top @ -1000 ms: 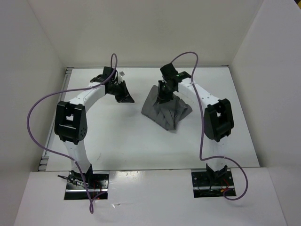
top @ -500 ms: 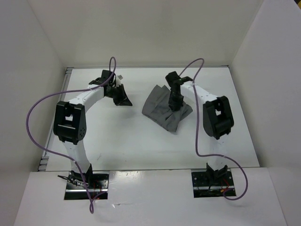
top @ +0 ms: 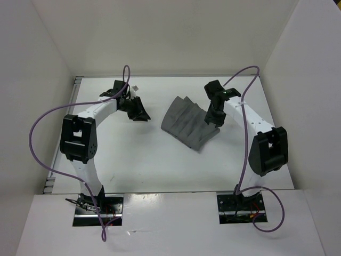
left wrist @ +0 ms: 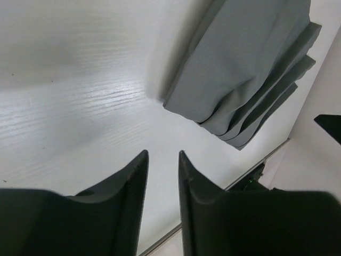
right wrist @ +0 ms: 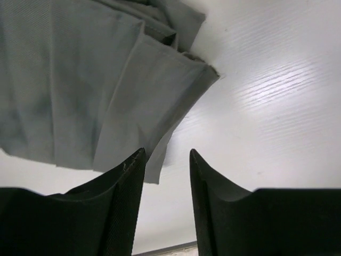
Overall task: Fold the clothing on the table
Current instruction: Fold the skirt
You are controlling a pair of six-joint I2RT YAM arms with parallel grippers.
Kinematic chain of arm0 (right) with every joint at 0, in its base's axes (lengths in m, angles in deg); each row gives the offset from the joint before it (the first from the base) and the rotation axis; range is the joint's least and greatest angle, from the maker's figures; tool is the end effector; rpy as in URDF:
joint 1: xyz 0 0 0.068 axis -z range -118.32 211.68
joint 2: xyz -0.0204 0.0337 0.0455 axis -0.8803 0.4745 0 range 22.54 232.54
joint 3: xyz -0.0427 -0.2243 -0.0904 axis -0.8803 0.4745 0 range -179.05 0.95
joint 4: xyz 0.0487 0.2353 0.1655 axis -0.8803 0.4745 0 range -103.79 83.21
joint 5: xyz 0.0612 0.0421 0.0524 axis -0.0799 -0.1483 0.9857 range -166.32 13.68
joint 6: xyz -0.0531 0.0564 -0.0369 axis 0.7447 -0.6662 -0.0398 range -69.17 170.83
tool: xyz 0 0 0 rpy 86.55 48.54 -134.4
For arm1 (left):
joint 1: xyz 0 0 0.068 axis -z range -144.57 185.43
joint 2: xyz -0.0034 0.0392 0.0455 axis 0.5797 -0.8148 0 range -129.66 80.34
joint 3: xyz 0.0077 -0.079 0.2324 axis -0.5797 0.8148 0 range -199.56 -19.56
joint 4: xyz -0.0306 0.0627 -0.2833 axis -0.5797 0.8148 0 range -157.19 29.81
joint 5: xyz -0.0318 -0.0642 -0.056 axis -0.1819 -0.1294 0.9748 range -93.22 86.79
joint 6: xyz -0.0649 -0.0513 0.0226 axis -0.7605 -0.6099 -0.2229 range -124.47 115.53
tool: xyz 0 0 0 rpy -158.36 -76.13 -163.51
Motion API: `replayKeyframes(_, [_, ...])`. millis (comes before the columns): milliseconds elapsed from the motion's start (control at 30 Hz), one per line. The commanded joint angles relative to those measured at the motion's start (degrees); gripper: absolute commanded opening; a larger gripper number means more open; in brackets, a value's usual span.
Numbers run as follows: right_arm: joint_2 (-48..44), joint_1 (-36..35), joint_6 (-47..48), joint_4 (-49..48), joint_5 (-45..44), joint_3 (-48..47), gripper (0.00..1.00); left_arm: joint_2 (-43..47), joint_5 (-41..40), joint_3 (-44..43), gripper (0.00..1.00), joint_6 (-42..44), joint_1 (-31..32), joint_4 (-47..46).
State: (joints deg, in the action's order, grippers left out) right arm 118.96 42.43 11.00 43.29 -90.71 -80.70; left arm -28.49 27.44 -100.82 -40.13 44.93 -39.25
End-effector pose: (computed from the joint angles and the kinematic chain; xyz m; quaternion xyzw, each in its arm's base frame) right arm 0.3607 0.1060 0.1952 0.1946 0.9604 -0.0304 0.1971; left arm 0.4357 -0.1119 0.1468 -0.1322 0.9150 -0.3428 0.1669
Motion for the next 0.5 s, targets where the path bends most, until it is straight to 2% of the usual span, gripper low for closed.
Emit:
replayKeyframes(0, [-2.12,-0.35,0.45,-0.82,5.48,1.31,0.46,3.45,3.7,3.45,0.38,2.52,-0.44,-2.71])
replayKeyframes(67, [-5.6,-0.35,-0.32,-3.98,7.44,4.73,0.47,6.25,4.24,6.44,0.54,3.66,-0.44,-5.25])
replayKeyframes(133, [-10.53,-0.35,-1.99,-8.1,6.58,9.54,0.55,11.76,4.94,10.92,0.56,4.46,-0.44,-8.33])
replayKeyframes(167, [-16.64,-0.35,-3.13,-9.52,5.79,11.32,0.6,14.07,3.29,16.51,0.58,3.94,-0.44,-11.82])
replayKeyframes(200, [-19.84,0.17,-4.8,-10.84,5.17,13.07,0.72,16.35,2.58,19.35,0.6,2.89,-0.44,-13.6])
replayKeyframes(300, [-29.69,2.63,-6.04,-15.15,5.95,18.97,0.76,24.18,-1.82,26.91,0.62,0.42,0.16,-16.61])
replayKeyframes(333, [-31.28,3.24,-6.04,-15.76,6.56,20.81,0.76,26.11,-2.87,27.63,0.68,0.42,1.13,-16.61])
replayKeyframes(433, [-36.38,4.3,-7.88,-15.77,6.57,23.19,0.81,27.96,-1.58,29.74,0.69,-1.77,1.93,-15.82])
replayKeyframes(467, [-37.7,4.3,-8.5,-15.77,5.0,23.2,0.82,28.67,-0.43,32.27,0.74,-2.74,1.93,-17.03])
